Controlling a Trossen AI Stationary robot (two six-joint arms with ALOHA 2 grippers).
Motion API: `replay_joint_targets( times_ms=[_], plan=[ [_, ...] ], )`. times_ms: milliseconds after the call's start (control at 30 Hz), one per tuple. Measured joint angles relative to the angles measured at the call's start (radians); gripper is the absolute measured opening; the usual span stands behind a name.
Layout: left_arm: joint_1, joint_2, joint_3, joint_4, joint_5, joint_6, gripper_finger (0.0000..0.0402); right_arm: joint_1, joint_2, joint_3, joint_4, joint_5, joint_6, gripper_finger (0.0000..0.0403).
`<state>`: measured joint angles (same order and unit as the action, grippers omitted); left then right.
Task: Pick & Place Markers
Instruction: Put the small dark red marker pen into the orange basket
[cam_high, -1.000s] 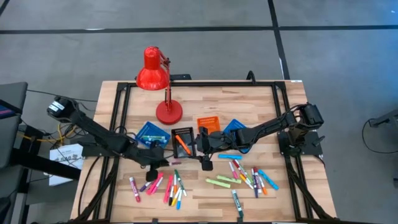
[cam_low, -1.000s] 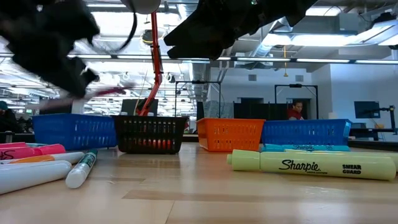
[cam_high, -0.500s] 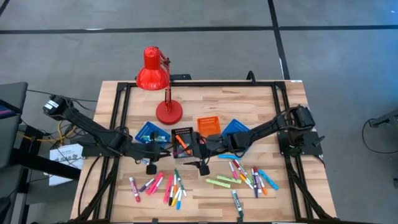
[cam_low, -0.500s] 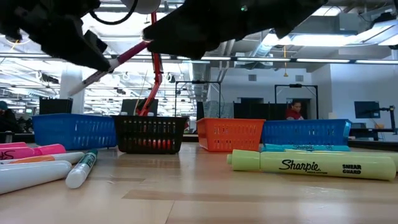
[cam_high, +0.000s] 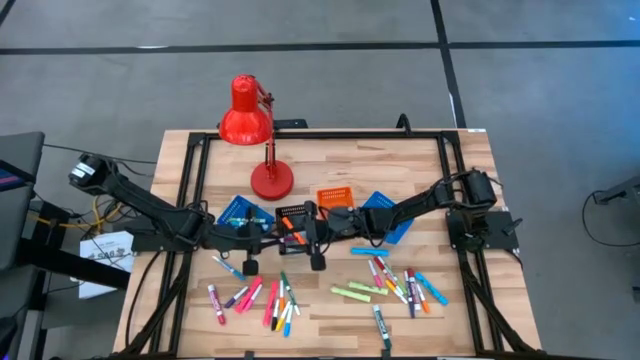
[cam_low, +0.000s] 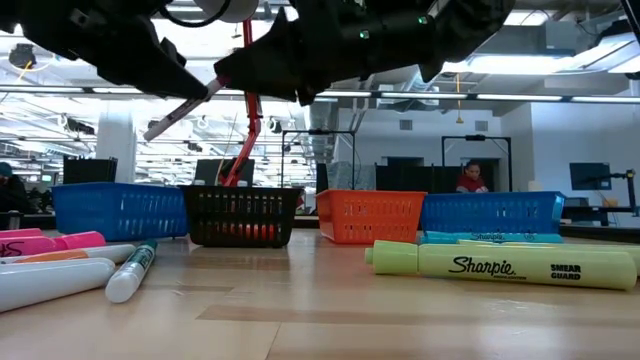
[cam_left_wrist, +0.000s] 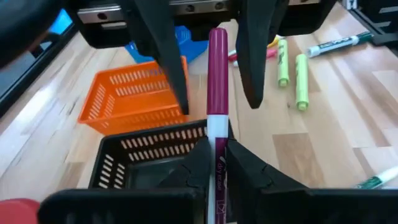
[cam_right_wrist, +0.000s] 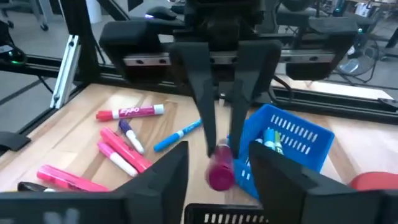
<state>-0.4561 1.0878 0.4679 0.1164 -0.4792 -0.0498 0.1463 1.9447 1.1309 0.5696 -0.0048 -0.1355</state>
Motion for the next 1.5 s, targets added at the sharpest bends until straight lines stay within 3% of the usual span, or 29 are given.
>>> replay_joint_targets(
  times_ms=[500, 833, 1067, 1200, 1300, 1500],
  plan=[
    [0.031, 0.0, -0.002, 0.024, 0.008, 0.0, 0.005, -0.006, 0.0, 0.021, -0.013, 0.018, 0.01, 0.0029],
    [0.034, 0.0, -0.002, 0.041, -0.019, -0.011, 0.0078, -0.004, 0.0, 0.021, -0.059, 0.005, 0.06, 0.0046],
    [0.033, 0.0, -0.002, 0.039, -0.087, -0.063, 0.0108, -0.005, -0.013, 0.019, -0.109, 0.023, 0.059, 0.0026],
    [0.033, 0.0, -0.002, 0.038, -0.086, -0.064, 0.0117, 0.01, -0.103, 0.02, -0.226, 0.179, 0.057, 0.0026],
    [0.033, 0.0, -0.002, 0.037, -0.086, -0.082, 0.0117, 0.036, -0.208, 0.02, -0.442, 0.361, 0.065, 0.0034],
    [0.032, 0.0, -0.004, 0.037, -0.083, -0.098, 0.0116, 0.082, -0.377, 0.02, -0.842, 0.676, 0.271, 0.0026]
  ],
)
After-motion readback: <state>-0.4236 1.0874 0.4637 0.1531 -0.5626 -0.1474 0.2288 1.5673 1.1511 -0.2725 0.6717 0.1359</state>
